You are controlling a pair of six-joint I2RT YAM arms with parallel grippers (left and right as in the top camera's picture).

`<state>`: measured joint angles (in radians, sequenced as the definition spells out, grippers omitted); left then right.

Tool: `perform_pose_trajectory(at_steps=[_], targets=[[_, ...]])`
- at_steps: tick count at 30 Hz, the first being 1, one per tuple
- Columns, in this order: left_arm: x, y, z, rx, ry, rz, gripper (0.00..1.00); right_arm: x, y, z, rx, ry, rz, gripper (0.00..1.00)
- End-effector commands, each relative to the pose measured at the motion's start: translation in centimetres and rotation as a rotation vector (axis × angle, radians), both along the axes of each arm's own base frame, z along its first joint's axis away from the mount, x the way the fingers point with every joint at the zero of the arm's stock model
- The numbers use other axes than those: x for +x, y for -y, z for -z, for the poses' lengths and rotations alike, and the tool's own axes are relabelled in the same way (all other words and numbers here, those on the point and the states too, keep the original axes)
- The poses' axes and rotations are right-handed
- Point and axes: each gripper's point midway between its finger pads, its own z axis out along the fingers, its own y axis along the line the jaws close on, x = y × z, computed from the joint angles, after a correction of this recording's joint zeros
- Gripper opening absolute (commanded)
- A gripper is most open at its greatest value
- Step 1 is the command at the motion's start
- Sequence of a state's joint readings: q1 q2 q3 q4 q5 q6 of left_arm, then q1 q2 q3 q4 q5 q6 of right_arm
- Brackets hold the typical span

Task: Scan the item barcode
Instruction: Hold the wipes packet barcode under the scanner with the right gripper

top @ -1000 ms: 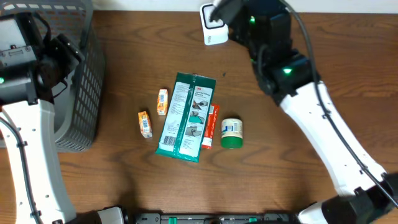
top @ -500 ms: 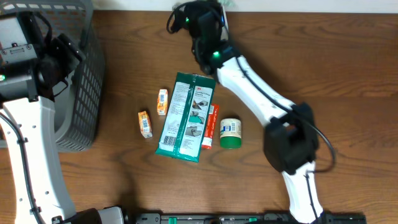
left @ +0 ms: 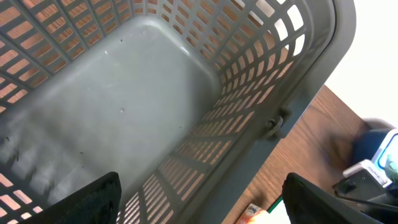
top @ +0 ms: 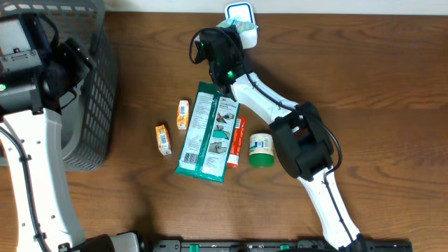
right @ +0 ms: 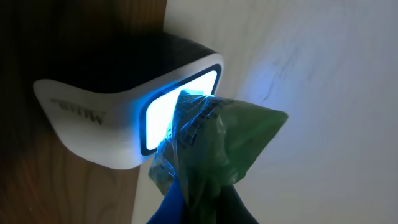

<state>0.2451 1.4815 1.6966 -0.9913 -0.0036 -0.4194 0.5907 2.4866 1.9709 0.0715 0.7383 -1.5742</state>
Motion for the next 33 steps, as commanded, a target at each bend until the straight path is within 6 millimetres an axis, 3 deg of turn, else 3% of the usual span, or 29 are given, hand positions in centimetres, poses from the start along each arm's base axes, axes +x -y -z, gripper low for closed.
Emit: perform_pose_trajectory(at_steps=[1, 7, 15, 18, 23, 24, 27, 28, 33], targets=[[0.0, -0.4, -0.1, 0.01, -0.004, -0.009, 0.84, 0.4, 0.1, -0.5, -0.075, 0.006, -0.009, 0.01], [0.0, -0.4, -0.1, 0.01, -0.004, -0.009, 0.84, 0.9, 0.3, -2.3, -0.104, 0.069, 0.009, 0.01], [0.0, -0.4, -0.1, 0.01, -0.004, -0.009, 0.84, 0.5, 0.3, -0.8, -0.032, 0.027, 0.019, 0.01], [0.0, -0.4, -0.1, 0.01, -0.004, -0.009, 0.84, 0.7, 0.3, -1.4, 0.088, 0.074, 0.057, 0.01], [0.1, -0.4, -0.1, 0.01, -0.004, -0.009, 0.84, 1.1, 1.3, -7.5, 0.238, 0.29, 0.143, 0.01], [0.0, -0.4, -0.1, 0.01, -0.004, -0.009, 0.84, 0.9, 1.7, -10.0, 0.275, 0.327, 0.15, 0.01], [0.1, -0.4, -0.1, 0.01, -0.004, -0.009, 0.84, 0.2, 2.7, -14.0, 0.338, 0.372, 0.169, 0.01], [0.0, -0.4, -0.1, 0.01, -0.004, -0.009, 0.84, -0.6, 3.8, -16.6, 0.395, 0.392, 0.201, 0.01], [0.1, -0.4, -0.1, 0.01, -0.004, -0.009, 0.84, -3.8, 7.6, -20.4, 0.626, 0.351, 0.321, 0.01]])
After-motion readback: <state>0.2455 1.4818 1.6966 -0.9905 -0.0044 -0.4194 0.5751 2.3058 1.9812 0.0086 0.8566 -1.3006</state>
